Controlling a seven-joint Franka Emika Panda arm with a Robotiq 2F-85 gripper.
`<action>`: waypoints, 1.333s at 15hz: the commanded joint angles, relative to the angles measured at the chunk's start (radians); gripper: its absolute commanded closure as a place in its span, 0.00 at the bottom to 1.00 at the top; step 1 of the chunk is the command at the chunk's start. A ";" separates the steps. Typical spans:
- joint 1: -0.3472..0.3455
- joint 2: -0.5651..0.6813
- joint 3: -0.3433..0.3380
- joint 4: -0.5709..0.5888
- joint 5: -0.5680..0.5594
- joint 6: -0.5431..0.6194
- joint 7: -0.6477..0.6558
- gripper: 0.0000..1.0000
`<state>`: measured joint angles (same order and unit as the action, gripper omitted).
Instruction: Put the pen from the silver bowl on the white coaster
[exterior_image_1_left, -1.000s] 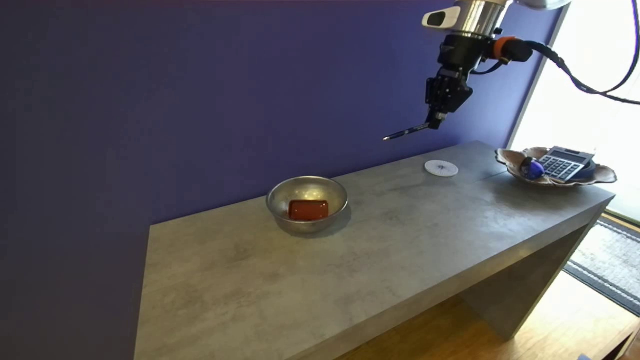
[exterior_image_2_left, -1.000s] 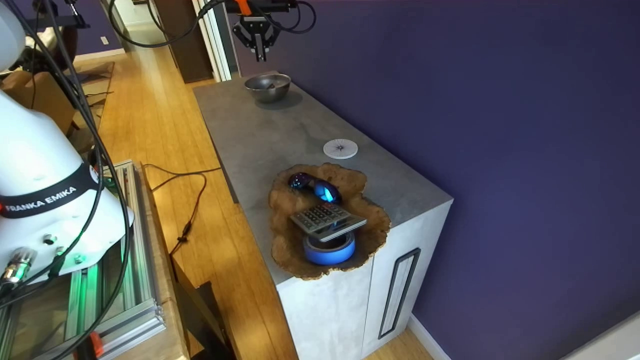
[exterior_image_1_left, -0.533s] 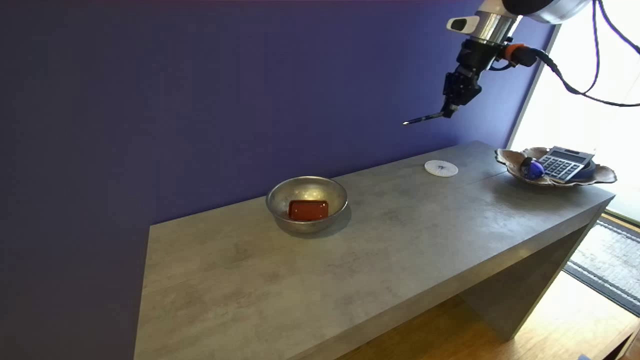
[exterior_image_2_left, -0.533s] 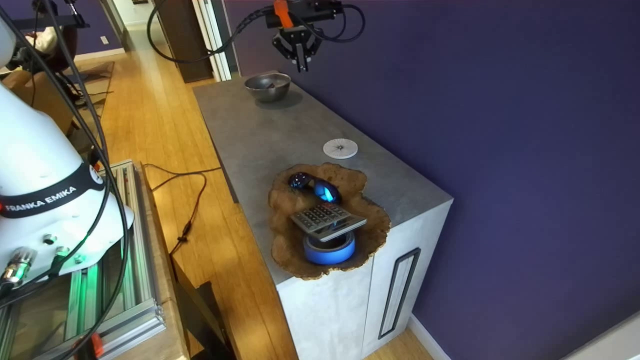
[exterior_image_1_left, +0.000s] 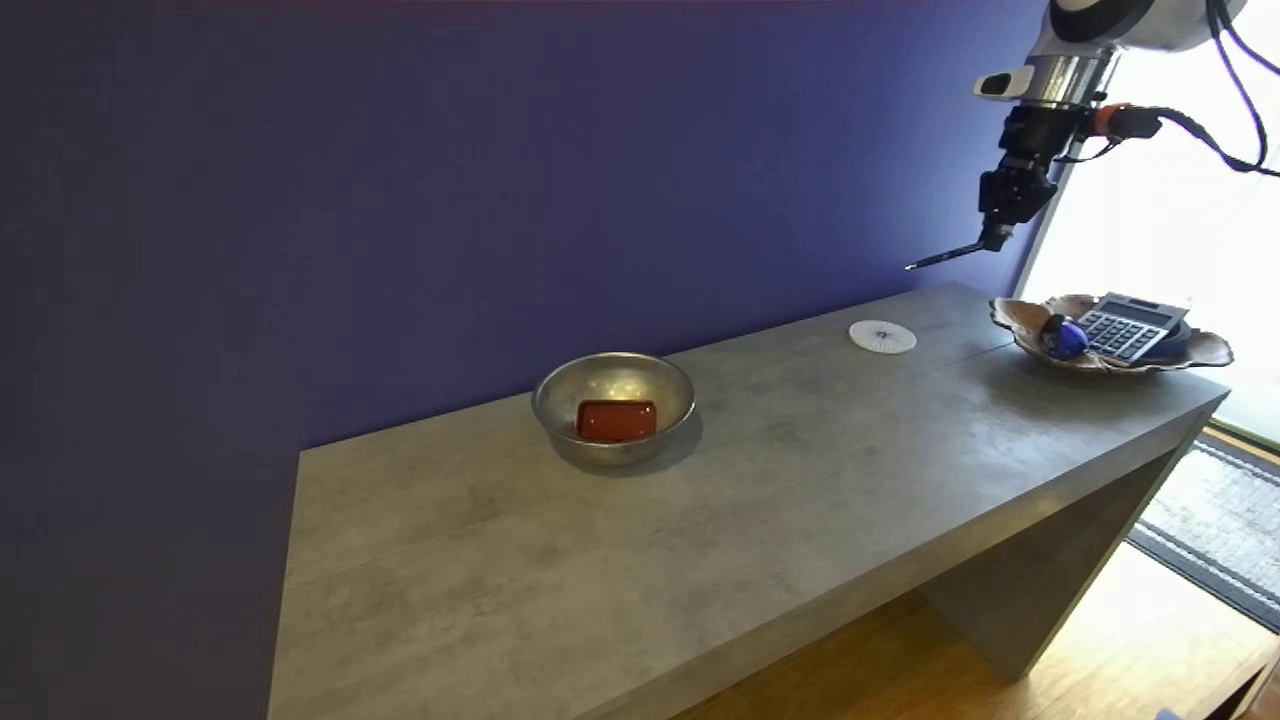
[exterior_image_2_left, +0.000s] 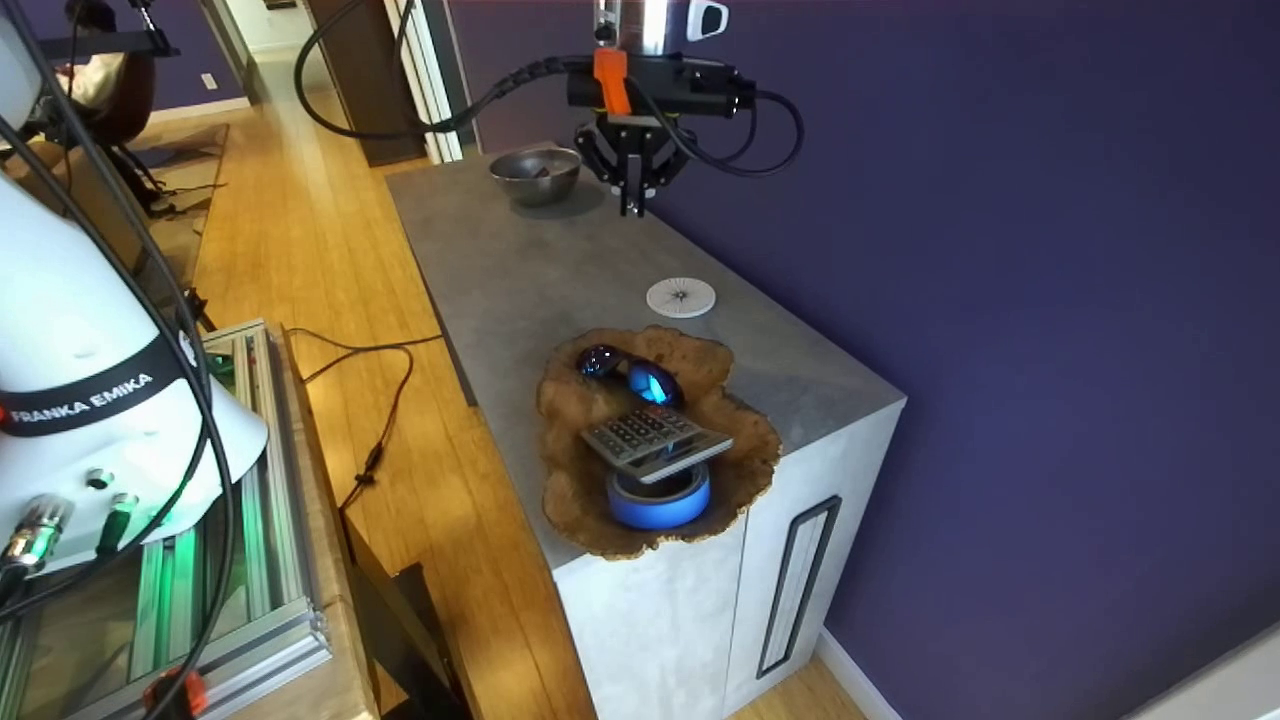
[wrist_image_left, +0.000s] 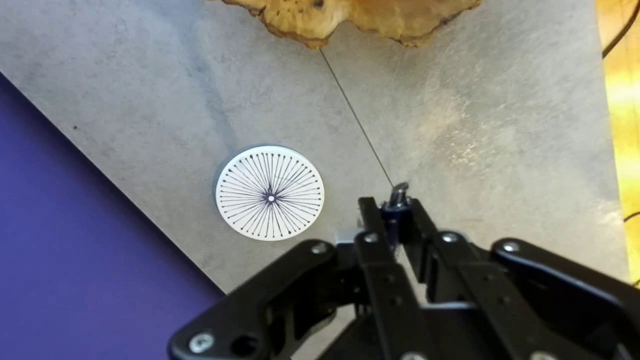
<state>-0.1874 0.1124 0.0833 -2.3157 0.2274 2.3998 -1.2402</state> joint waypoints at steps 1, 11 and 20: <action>0.038 0.009 -0.034 -0.001 0.014 0.038 -0.045 0.96; -0.038 0.162 0.107 -0.043 0.321 0.445 -0.589 0.96; -0.055 0.230 0.152 -0.013 0.377 0.505 -0.657 0.96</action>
<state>-0.2029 0.2800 0.1720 -2.3532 0.5147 2.8486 -1.7934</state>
